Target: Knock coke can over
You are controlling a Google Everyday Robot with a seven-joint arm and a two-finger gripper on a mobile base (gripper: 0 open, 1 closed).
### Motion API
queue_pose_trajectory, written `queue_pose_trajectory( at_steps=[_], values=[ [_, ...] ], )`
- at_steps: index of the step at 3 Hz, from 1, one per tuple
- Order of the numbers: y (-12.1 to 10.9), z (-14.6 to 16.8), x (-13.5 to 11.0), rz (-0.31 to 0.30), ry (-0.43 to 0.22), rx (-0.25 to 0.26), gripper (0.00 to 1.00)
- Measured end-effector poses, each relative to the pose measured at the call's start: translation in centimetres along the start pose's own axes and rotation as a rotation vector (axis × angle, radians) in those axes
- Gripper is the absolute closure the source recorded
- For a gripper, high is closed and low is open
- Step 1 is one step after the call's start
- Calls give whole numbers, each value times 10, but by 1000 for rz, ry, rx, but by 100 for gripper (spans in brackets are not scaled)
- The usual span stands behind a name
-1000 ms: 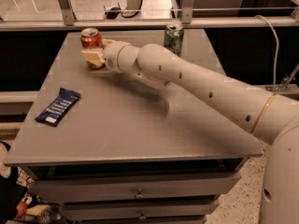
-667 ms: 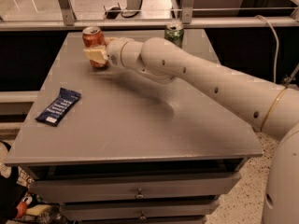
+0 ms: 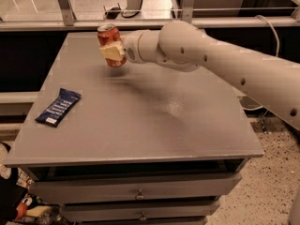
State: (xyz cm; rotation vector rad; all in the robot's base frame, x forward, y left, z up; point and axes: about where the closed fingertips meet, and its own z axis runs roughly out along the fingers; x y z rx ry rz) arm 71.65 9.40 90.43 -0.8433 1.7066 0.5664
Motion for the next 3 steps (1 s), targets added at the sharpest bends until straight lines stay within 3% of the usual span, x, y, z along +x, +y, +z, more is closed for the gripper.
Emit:
queue_pose_trajectory(
  at_steps=[1,3],
  values=[
    [-6,-22,-7,-5,60,-9,100],
    [-15,-51,-1,6,281,-61,100]
  ],
)
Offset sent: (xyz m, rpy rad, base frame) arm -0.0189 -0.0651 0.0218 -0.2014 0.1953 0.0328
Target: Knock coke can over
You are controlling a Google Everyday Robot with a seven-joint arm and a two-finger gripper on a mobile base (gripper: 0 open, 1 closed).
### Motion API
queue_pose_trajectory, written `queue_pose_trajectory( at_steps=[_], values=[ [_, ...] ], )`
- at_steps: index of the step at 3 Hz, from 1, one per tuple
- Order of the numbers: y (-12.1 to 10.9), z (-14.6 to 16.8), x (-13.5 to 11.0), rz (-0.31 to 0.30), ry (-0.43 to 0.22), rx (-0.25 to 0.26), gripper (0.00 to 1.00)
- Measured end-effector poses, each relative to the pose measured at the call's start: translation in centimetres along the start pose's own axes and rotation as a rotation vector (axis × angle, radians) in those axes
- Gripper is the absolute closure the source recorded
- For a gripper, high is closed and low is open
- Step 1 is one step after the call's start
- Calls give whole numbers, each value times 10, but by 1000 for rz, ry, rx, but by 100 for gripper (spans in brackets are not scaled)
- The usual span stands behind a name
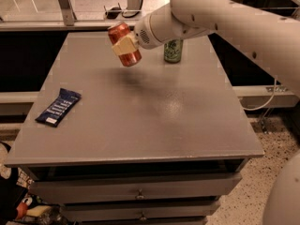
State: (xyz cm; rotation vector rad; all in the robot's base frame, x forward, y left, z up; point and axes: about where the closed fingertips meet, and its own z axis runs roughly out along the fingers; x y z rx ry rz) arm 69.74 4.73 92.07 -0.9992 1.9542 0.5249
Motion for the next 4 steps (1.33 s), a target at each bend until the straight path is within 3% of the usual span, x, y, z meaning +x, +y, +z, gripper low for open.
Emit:
queue_pose_trajectory(
  at_steps=[1,2,4],
  values=[
    [3,-1,9,-3,113,-10,100],
    [10,0,16,-35,267,-7,100],
    [24,23,24,-111,441,-44,100]
  ],
)
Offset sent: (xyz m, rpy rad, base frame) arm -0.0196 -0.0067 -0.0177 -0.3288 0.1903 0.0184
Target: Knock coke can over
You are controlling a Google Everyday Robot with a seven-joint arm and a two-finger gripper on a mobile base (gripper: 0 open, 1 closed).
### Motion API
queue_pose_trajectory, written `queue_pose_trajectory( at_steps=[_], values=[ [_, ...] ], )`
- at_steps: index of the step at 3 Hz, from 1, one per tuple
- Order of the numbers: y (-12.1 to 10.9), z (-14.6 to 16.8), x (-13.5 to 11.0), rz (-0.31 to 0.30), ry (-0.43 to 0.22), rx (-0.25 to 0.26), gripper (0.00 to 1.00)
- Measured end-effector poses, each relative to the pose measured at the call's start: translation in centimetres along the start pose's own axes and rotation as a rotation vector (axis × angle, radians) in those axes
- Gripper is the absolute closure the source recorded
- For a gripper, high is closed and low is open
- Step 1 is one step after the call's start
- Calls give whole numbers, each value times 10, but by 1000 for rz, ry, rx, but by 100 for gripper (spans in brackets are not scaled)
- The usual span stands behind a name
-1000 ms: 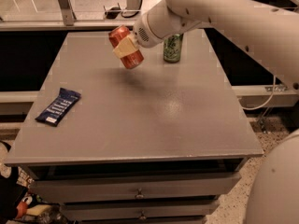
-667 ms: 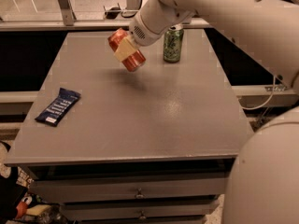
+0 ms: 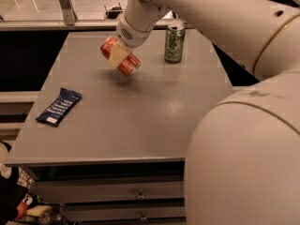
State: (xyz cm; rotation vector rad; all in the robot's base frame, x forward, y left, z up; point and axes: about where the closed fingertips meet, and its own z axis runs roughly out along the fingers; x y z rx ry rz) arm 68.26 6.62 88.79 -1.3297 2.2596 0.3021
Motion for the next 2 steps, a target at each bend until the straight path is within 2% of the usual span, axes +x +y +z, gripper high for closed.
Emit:
queue_pose_trajectory(
  at_steps=[1,2],
  values=[
    [2,27,-1,-24,39,-37,100],
    [1,43,0,-27,38,-53,100]
  ],
)
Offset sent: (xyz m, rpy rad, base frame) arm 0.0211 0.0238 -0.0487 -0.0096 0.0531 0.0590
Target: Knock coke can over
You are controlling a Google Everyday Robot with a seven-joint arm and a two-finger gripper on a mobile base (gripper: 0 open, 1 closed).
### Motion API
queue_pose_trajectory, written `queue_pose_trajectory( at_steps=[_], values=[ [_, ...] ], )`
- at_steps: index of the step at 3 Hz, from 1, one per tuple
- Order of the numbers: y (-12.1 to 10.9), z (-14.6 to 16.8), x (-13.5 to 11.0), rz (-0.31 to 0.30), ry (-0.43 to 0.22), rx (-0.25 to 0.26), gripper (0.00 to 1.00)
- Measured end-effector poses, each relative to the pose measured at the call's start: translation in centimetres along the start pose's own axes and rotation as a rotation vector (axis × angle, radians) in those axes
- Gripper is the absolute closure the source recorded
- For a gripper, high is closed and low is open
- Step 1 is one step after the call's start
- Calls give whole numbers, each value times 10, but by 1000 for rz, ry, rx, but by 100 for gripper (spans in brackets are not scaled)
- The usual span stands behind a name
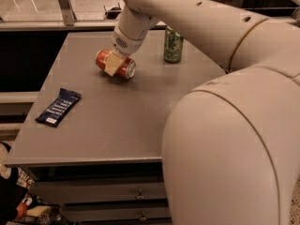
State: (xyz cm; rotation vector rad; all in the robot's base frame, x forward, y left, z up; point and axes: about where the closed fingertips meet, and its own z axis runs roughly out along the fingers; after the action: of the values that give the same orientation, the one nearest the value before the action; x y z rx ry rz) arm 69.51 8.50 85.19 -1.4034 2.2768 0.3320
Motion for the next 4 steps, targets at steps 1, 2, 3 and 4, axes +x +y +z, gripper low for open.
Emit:
queue_pose_trajectory(
  at_steps=[1,2,3,4],
  values=[
    [-2,12,-2,-1,-21,-16,100],
    [-2,11,-3,-1,-20,-18,75],
    [-1,12,-3,-2,-18,-20,44],
    [-1,12,-3,-2,-18,-20,20]
  ],
)
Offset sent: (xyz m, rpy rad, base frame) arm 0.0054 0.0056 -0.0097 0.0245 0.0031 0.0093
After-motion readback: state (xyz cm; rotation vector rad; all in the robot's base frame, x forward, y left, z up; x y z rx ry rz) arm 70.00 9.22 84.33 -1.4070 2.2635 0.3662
